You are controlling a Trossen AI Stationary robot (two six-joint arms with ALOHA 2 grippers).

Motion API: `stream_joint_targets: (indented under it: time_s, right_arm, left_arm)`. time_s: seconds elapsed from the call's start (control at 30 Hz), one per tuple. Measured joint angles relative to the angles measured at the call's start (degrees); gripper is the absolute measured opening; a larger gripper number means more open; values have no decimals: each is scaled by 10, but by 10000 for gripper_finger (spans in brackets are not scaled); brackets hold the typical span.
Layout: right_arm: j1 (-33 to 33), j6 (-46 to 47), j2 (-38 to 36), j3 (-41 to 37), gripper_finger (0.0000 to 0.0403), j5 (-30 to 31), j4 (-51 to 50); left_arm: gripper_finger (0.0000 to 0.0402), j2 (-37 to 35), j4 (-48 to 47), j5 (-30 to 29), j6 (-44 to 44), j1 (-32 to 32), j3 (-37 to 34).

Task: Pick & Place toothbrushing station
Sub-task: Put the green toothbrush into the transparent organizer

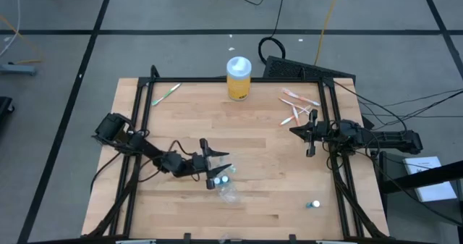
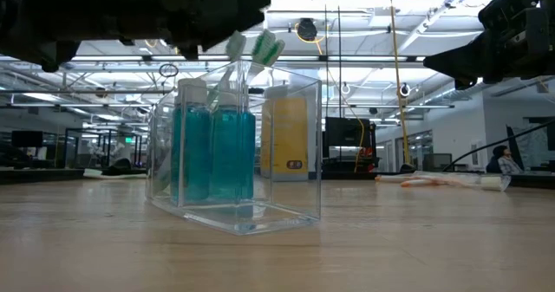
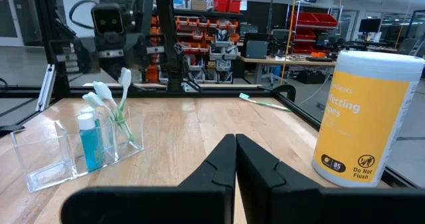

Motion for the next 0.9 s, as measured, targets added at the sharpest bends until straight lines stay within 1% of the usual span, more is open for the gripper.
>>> stream_joint_targets:
  time_s: [0.13,0.2,0.23,0.33,0.4,0.5,0.63,0.7,0.73,0.9]
  right_arm:
    - [0,0,0,0,4,0,0]
    - [0,0,0,0,4,0,0]
    - [0,0,0,0,4,0,0]
    - [0,0,0,0,4,0,0]
    - [0,0,0,0,4,0,0]
    - [0,0,0,0,4,0,0]
    - [0,0,0,0,4,0,0]
    - [0,0,0,0,4,0,0]
    - [0,0,0,0,4,0,0]
    - [0,0,0,0,4,0,0]
  left_arm:
    - [193,-4,49,-10,24,-5,0]
    - [191,-16,56,-33,27,-8,0]
    - [190,-25,57,-60,19,-8,1]
    - [189,-64,52,-188,-12,-4,1]
    - [189,-97,29,-266,-18,-1,1]
    - [189,-154,-43,-359,-6,2,1]
    - [187,-218,-162,-518,-17,18,11]
    - [184,-239,-197,-567,-18,28,16]
    - [182,-246,-204,-575,-9,35,20]
    - [168,-253,-207,-575,29,92,32]
